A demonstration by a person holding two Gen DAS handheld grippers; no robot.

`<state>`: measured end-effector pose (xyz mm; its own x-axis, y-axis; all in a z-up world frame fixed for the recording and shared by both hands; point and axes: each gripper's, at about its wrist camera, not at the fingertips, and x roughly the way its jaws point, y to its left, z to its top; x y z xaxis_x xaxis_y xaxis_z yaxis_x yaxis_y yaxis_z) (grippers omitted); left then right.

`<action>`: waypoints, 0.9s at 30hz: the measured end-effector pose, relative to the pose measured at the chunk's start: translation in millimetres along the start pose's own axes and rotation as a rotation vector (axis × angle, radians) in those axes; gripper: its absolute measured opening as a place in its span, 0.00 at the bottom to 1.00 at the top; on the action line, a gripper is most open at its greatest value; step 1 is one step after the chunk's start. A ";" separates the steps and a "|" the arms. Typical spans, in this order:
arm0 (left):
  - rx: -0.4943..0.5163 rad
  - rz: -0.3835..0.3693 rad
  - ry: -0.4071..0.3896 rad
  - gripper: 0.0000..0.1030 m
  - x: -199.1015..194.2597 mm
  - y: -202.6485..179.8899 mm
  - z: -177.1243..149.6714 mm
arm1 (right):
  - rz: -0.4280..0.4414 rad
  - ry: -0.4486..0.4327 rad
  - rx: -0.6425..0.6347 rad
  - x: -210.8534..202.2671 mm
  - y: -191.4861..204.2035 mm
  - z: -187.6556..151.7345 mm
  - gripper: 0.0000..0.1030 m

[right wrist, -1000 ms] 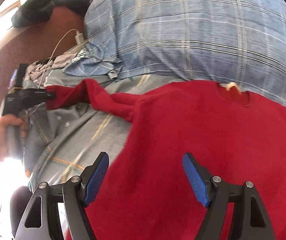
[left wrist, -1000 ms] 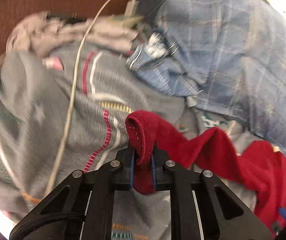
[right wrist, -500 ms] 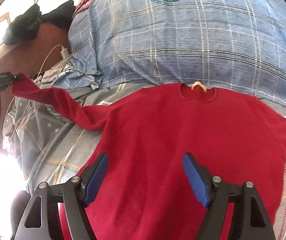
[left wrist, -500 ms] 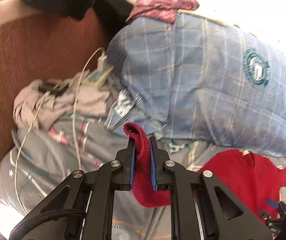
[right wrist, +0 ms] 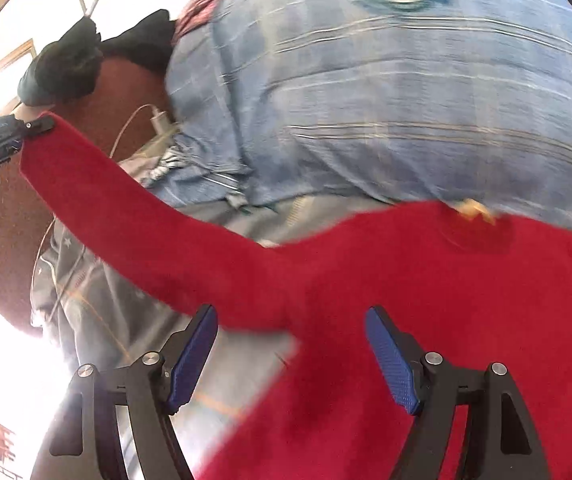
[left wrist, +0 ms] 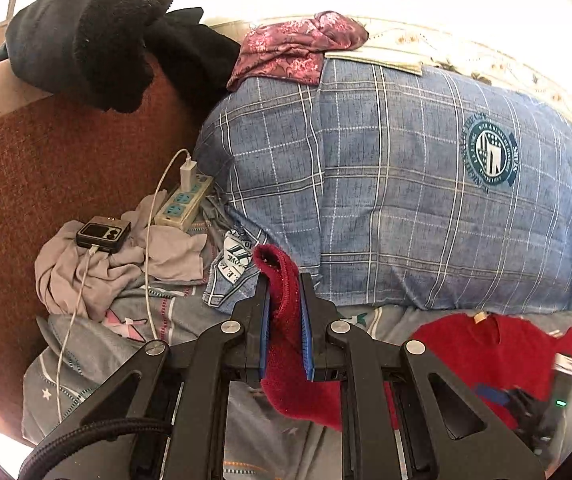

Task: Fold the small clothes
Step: 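Carry the sleeve across the sweater body and open the left tool, then move the right tool toward the cuff of the other sleeve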

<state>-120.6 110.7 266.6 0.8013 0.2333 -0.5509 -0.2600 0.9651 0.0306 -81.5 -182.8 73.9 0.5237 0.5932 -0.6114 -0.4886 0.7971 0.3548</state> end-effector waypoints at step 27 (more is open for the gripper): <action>-0.027 0.061 0.219 0.12 81.6 -8.9 -58.9 | -0.113 0.082 0.065 -33.8 -64.0 -17.8 0.75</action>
<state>-84.6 114.1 172.3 0.6485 0.2565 -0.7167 -0.3210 0.9459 0.0481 -80.4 -255.9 59.2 0.5124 0.4906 -0.7048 -0.3821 0.8653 0.3244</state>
